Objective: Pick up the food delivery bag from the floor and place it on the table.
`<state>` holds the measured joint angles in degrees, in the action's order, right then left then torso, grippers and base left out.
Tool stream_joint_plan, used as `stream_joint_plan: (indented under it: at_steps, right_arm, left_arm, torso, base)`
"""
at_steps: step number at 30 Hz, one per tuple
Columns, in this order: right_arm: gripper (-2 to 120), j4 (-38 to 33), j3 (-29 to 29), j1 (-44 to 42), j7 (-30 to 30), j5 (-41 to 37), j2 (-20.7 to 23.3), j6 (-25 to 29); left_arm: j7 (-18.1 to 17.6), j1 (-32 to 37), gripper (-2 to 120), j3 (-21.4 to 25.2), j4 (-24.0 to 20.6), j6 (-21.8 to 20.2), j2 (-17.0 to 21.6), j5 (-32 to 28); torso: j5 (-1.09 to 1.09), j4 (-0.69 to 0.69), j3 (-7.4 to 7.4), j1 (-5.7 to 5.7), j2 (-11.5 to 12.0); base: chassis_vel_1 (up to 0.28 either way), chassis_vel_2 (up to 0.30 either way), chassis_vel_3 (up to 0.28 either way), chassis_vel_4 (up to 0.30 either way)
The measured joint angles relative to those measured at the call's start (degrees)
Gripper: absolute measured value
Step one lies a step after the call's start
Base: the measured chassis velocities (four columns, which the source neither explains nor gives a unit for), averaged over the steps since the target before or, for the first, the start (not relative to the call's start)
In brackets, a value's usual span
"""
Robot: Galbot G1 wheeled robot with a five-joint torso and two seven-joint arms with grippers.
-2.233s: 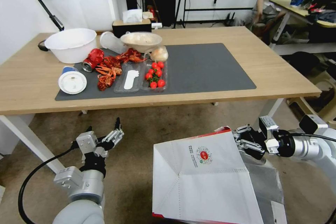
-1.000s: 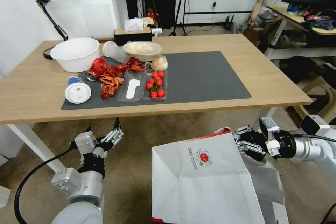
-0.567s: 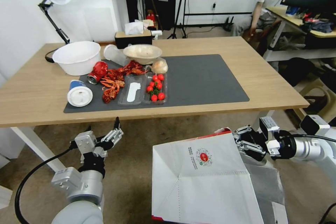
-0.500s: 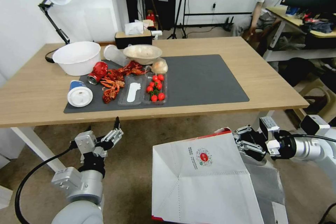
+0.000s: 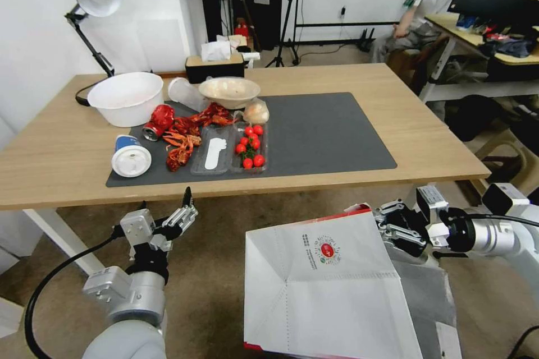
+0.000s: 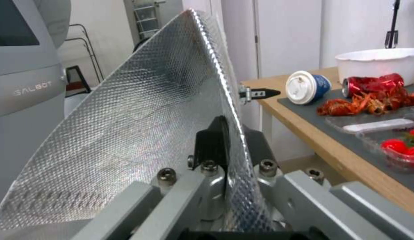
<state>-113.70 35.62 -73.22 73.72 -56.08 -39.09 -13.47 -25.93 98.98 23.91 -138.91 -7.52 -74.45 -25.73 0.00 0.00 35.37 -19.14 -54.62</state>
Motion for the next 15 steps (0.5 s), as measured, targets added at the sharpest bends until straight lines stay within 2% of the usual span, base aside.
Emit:
stream_joint_plan:
  at_steps: [15]
  right_arm:
    - [0, -0.06, 0.02, 0.07, -0.31, -0.02, -0.12, 0.0]
  left_arm:
    - [0.1, 0.08, 100, 0.17, -0.15, -0.17, -0.04, -0.6]
  torso:
    - [0.0, 0.0, 2.52, -1.89, -4.41]
  base:
    - [0.0, 0.0, 0.0, 0.0]
